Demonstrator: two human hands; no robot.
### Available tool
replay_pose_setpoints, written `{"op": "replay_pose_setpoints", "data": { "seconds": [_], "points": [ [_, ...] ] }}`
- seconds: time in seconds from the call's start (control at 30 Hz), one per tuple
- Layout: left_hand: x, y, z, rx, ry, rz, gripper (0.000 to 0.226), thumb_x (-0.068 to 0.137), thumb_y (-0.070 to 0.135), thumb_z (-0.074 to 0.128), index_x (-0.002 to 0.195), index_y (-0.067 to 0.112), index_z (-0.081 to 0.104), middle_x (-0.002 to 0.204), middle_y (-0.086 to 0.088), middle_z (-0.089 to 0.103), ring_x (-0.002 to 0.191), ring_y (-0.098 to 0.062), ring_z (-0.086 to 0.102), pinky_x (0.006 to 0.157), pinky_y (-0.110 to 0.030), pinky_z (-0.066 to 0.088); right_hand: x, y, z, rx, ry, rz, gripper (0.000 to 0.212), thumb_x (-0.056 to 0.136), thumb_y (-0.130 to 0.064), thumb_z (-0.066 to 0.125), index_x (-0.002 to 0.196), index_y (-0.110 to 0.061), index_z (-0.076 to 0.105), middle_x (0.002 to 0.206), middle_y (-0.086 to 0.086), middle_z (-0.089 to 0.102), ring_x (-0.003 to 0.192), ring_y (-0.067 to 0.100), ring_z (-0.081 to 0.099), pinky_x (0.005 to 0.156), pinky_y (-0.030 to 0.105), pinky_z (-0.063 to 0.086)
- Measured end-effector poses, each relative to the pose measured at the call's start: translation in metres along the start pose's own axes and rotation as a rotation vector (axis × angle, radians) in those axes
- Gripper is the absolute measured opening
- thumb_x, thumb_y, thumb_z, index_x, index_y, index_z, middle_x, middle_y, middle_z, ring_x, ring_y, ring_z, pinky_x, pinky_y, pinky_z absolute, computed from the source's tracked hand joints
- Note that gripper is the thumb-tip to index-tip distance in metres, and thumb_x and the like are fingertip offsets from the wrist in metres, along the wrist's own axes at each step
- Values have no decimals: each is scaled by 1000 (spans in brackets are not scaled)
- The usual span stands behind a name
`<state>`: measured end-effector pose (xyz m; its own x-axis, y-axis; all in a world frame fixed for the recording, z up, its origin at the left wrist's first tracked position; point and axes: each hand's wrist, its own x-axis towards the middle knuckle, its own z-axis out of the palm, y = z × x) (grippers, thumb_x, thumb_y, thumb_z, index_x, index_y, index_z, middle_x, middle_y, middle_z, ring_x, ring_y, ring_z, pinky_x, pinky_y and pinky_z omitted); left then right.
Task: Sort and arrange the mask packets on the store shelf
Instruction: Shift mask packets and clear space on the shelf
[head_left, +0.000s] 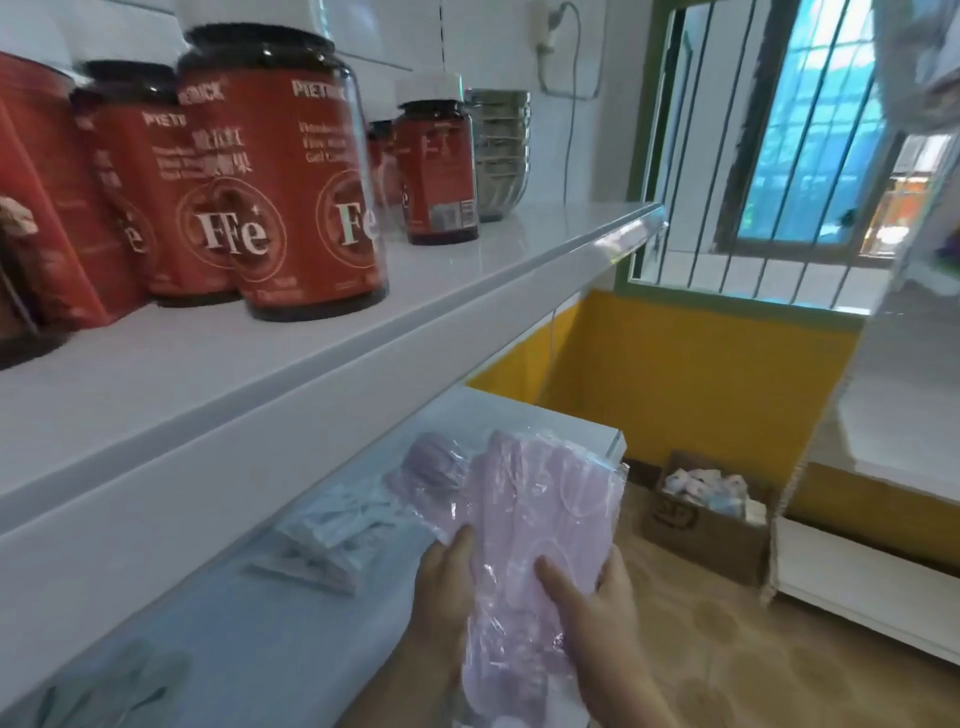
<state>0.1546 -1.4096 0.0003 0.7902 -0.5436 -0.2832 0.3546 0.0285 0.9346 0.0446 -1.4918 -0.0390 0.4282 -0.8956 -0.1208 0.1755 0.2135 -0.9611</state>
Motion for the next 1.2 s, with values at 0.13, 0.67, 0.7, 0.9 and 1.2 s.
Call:
{"op": "replay_pose_setpoints", "data": {
  "seconds": [0.13, 0.67, 0.7, 0.9, 1.2],
  "points": [
    [62, 9, 27, 170, 12, 61, 33, 97, 31, 58, 91, 1, 73, 90, -18, 76, 85, -35, 74, 80, -48, 59, 81, -5, 9, -36, -44, 44, 62, 78, -18, 85, 131, -28, 55, 122, 3, 70, 109, 30, 70, 95, 58, 56],
    [192, -7, -20, 1533, 390, 413, 38, 75, 37, 42, 96, 26, 71, 95, 3, 68, 86, -27, 68, 64, -37, 54, 290, -15, 109, -560, -357, -46, 49, 78, -28, 72, 119, -20, 46, 98, 8, 68, 84, 30, 68, 74, 48, 60],
    [189, -8, -26, 1535, 403, 414, 38, 75, 37, 40, 94, 26, 71, 94, 4, 67, 86, -26, 67, 64, -37, 54, 289, -16, 112, -614, -398, -70, 49, 79, -29, 71, 119, -20, 43, 97, 8, 67, 84, 31, 67, 74, 47, 59],
    [169, -12, -56, 1537, 547, 449, 36, 75, 29, 41, 94, 24, 71, 95, 3, 64, 90, -26, 66, 67, -39, 54, 277, -12, 110, -648, -479, -76, 51, 79, -25, 72, 121, -20, 42, 94, 4, 68, 82, 27, 68, 75, 46, 60],
    [124, -16, -102, 1496, 494, 537, 34, 75, 28, 40, 96, 26, 68, 98, 9, 63, 94, -20, 64, 70, -37, 52, 226, 6, 115, -540, -413, -68, 60, 84, -26, 69, 135, -18, 38, 100, 4, 65, 90, 31, 65, 80, 43, 57]
  ]
}}
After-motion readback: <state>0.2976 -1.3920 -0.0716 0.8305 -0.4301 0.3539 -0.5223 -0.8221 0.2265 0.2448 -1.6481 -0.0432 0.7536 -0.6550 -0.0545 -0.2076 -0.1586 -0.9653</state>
